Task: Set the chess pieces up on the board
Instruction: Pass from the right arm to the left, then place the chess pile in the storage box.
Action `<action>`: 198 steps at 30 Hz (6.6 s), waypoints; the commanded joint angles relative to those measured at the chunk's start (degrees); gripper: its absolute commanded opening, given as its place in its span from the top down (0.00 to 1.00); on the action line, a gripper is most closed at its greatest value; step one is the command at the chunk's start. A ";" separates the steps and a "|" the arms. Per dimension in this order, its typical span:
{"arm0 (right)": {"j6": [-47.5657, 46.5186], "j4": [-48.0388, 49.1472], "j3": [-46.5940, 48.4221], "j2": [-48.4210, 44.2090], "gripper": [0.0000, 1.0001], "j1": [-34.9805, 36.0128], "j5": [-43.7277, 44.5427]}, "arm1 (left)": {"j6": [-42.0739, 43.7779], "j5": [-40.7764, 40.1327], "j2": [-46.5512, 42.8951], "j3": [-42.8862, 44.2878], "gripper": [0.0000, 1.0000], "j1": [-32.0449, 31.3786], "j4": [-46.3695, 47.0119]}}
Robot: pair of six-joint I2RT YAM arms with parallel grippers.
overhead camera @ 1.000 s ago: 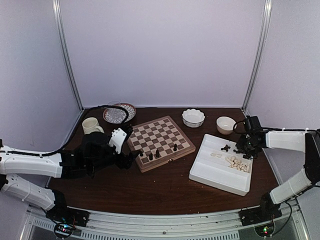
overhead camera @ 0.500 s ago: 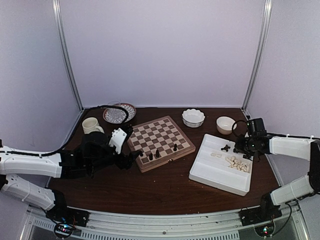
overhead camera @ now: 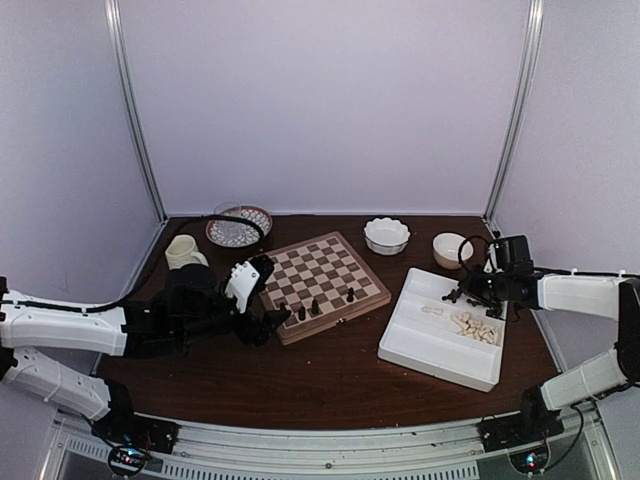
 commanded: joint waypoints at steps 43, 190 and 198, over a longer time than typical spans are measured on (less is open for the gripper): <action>4.32 24.83 16.20 8.30 0.89 48.56 -12.14 | 6.18 24.80 4.72 -13.40 0.31 0.24 39.87; 3.02 20.41 19.48 2.67 0.90 53.42 -4.00 | 5.73 27.01 0.51 -13.78 1.00 0.19 37.95; 0.83 4.48 17.59 -6.63 0.91 44.77 2.74 | 8.04 21.83 1.71 -9.11 1.00 0.21 26.47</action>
